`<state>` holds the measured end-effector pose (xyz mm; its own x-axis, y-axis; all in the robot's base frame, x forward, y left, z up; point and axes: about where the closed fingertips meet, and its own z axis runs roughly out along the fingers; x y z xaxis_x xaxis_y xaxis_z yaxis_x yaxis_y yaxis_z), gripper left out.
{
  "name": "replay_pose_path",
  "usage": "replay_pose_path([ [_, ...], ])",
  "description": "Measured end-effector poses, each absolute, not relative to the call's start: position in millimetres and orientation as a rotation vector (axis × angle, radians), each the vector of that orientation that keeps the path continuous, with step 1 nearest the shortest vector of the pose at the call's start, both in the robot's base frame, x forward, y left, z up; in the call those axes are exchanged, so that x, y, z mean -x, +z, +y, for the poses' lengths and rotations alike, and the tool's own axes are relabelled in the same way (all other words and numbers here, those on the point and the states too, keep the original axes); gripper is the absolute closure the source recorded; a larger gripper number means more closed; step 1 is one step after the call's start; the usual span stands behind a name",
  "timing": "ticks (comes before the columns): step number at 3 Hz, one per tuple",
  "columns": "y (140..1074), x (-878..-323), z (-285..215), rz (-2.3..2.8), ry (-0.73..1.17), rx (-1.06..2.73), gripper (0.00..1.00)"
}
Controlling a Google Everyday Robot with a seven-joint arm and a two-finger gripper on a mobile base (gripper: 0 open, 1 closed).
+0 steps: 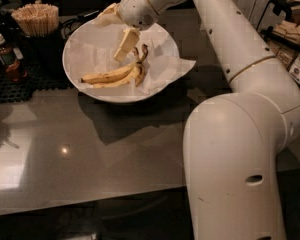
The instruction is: Pick banana from white bowl
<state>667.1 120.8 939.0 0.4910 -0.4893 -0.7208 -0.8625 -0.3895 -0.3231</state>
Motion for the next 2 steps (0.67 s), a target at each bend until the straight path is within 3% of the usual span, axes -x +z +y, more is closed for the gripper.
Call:
replay_pose_path([
  [2, 940.0, -647.7, 120.0, 1.125, 0.695, 2.051, 0.23],
])
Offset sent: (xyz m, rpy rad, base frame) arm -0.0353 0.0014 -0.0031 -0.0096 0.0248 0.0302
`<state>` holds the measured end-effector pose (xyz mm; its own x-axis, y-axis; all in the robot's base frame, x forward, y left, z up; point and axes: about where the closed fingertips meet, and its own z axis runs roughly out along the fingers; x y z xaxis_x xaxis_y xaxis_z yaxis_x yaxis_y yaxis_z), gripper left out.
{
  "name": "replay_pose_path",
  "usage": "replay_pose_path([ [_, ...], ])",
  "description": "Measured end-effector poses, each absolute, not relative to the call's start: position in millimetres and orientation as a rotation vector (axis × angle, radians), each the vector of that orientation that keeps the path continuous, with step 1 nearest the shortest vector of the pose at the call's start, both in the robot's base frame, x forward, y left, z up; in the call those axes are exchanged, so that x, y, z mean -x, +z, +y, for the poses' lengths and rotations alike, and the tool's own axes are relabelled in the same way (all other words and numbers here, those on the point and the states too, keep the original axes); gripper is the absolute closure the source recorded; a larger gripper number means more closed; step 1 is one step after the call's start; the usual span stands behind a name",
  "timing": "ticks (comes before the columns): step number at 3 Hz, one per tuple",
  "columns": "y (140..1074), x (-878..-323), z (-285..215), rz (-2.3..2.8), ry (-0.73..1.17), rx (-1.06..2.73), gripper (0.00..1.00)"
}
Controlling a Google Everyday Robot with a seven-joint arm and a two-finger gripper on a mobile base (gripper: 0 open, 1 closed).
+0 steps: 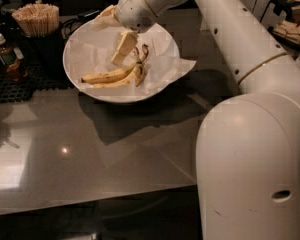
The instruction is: Pick banana from white bowl
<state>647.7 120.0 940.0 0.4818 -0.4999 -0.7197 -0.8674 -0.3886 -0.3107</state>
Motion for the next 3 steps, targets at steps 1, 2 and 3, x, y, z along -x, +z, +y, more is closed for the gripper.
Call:
replay_pose_path([
  [1, 928.6, -639.6, 136.1, 1.086, 0.768, 2.060, 0.34],
  [2, 912.7, -634.7, 147.9, 1.070, 0.853, 2.042, 0.33],
  [3, 897.8, -628.6, 153.0, 1.069, 0.931, 2.021, 0.33],
])
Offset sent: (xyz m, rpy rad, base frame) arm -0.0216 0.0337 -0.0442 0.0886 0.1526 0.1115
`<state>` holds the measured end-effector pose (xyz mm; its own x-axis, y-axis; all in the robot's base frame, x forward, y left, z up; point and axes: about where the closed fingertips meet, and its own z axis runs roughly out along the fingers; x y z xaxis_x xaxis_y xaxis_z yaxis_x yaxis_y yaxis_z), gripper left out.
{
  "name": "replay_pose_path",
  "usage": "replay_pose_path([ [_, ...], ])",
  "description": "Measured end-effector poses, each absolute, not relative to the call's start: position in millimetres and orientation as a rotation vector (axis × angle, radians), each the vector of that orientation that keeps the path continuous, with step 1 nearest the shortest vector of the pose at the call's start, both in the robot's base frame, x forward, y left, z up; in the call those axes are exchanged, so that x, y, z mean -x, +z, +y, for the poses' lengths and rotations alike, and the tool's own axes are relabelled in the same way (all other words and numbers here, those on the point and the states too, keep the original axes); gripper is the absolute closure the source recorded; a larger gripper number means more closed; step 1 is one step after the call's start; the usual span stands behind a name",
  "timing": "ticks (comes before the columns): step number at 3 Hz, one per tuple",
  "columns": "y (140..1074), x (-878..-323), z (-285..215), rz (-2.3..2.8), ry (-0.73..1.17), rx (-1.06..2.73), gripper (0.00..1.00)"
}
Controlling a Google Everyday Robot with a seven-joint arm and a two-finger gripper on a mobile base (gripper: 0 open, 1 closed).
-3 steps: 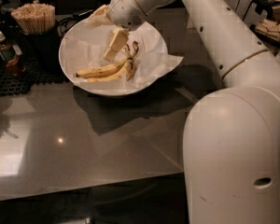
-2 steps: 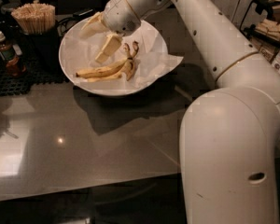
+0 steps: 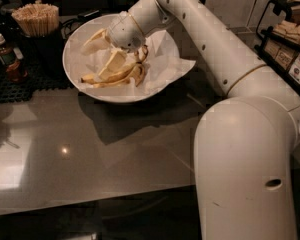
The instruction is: Pick banana from white bowl
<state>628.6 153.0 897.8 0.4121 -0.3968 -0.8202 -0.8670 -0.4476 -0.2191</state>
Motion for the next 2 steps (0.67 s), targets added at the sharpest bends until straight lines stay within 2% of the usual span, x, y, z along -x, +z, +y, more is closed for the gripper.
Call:
replay_pose_path([
  [2, 873.3, -621.3, 141.5, 1.150, 1.004, 1.973, 0.34],
])
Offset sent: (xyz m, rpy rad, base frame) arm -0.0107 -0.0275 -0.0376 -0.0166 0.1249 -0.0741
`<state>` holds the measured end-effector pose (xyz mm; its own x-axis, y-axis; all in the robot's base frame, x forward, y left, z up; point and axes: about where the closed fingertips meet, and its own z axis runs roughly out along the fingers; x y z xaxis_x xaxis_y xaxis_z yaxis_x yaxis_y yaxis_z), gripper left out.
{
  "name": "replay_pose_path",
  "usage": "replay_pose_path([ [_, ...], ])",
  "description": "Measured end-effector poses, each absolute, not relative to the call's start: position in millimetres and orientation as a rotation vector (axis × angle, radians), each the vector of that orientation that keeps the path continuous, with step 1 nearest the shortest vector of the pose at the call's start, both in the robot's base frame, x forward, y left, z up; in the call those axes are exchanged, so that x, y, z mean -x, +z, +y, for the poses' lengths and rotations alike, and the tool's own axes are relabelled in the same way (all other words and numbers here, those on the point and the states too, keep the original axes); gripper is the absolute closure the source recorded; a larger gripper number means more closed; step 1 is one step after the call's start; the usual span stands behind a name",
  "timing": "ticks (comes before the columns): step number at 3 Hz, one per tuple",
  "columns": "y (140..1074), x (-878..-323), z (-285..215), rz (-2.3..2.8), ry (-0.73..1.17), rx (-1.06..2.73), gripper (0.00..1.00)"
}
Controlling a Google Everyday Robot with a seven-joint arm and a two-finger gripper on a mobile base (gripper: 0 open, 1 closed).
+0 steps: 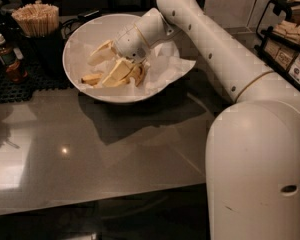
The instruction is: Pick banana from white bowl
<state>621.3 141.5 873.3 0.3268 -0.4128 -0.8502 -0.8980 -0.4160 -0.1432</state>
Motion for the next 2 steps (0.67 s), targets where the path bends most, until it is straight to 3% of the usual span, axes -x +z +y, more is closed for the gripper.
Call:
replay_pose_path([
  [2, 863.1, -621.7, 134.1, 1.217, 0.991, 1.944, 0.66],
])
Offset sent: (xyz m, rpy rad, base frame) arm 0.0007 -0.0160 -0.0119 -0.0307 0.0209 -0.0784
